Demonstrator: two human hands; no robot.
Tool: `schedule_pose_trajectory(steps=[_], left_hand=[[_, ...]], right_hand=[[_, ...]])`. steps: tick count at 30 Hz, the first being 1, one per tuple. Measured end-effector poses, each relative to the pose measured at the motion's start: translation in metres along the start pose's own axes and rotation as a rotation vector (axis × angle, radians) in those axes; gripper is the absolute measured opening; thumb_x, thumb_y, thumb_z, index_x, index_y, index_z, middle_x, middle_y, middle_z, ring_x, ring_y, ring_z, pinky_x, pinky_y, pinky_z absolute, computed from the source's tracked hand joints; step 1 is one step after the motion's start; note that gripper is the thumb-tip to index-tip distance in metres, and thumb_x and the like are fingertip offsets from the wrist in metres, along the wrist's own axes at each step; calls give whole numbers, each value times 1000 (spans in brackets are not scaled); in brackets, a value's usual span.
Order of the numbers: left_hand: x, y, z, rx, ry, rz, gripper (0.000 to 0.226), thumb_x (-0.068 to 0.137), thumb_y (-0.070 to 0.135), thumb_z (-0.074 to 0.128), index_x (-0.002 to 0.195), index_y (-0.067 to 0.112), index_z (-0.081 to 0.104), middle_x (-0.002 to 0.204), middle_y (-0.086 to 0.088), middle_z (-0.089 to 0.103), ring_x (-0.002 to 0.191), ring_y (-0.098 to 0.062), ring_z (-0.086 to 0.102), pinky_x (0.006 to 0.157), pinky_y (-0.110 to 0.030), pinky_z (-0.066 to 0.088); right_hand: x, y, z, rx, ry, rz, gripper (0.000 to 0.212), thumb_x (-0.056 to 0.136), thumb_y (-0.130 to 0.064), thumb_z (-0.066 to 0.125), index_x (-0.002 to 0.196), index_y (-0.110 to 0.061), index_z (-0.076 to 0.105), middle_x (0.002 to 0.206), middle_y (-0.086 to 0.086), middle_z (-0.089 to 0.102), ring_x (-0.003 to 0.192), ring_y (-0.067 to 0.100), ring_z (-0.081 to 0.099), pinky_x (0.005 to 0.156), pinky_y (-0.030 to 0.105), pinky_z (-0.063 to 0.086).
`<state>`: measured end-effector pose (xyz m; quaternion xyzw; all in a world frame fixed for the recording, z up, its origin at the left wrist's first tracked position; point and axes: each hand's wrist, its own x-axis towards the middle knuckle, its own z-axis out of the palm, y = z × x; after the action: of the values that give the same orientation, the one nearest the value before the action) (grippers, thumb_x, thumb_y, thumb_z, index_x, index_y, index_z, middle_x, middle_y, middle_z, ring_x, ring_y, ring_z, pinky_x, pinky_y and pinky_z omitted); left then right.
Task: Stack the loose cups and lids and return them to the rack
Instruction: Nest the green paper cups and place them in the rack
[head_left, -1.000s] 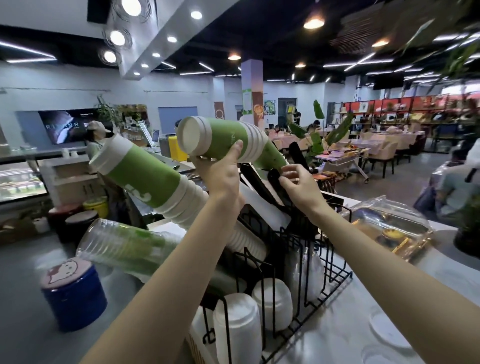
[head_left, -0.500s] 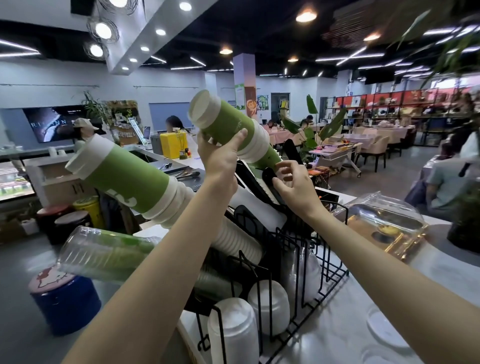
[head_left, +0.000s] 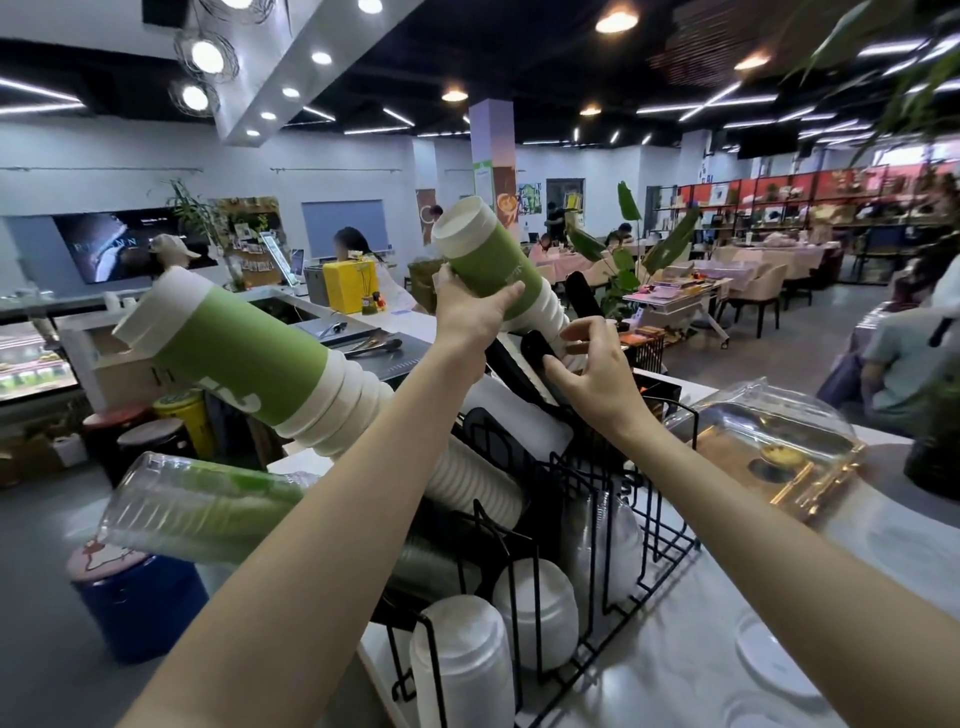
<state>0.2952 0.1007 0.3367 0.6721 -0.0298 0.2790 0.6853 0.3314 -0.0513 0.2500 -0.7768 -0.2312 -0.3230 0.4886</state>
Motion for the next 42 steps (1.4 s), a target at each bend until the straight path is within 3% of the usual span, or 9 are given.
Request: schedule_pose_trajectory(steps=[8,13,22,26,28,31,36,39,42], left_hand=[[2,-4,1,57,-2,13,63,85,4,81,139,1,47,133,-15,64,120,-25,60,104,-33,48],[-1,-3,2,69,-16,4,62,88,5,79,140,2,46,134,-14,63,119,-24,59,103,-33,46],[-41,-7,13,1,67,9,78,91,14,76,153,8,29,148,-14,45,135,-26,51,116,-34,42],[-86,-16,25,24,131,191,61,96,17,69,147,9,36,142,-8,42,136,-22,40,113,-27,34],[-105,-21,30,24,79,271,39,100,17,64,134,11,46,134,-6,48,131,-22,45,114,-32,37],[-130,-33,37,30,-65,257,18,103,20,59,119,16,51,126,-10,56,120,-22,55,108,-38,45],[-163,-57,51,-35,-227,142,11,104,18,57,114,15,53,121,-15,61,97,-3,60,84,-8,46],[-184,-76,54,-9,-330,85,8,104,18,58,110,14,56,109,-9,64,84,6,63,74,-7,47],[-206,-105,52,131,-519,66,12,102,19,61,110,11,59,108,-9,67,88,-4,64,77,-17,50]], right_hand=[[-3,1,4,-3,35,34,28,88,-11,70,110,-10,52,114,14,50,86,-5,52,74,-1,38],[-8,-2,0,2,9,44,30,89,-12,70,112,-13,51,118,14,51,91,1,52,75,-2,37],[-40,-2,-17,-40,-16,123,40,90,-11,68,126,-8,52,122,10,49,108,27,57,95,40,52],[-59,-3,-28,-60,1,160,41,90,-8,67,128,-4,53,124,15,51,109,24,58,92,19,49],[-70,-6,-37,-72,8,187,43,91,-9,67,130,-4,52,123,16,53,105,23,59,85,11,46],[-90,-10,-51,-107,7,238,44,92,-13,67,133,-5,51,125,16,56,111,25,58,93,29,50],[-132,-7,-74,-166,10,342,42,92,-18,69,130,-6,54,122,15,59,108,24,60,97,37,51],[-160,-1,-90,-167,-4,448,41,92,-19,69,129,-8,55,122,11,59,110,22,61,97,38,52],[-191,9,-106,-159,-10,538,37,92,-13,68,126,-8,55,122,10,61,112,23,62,97,39,52]])
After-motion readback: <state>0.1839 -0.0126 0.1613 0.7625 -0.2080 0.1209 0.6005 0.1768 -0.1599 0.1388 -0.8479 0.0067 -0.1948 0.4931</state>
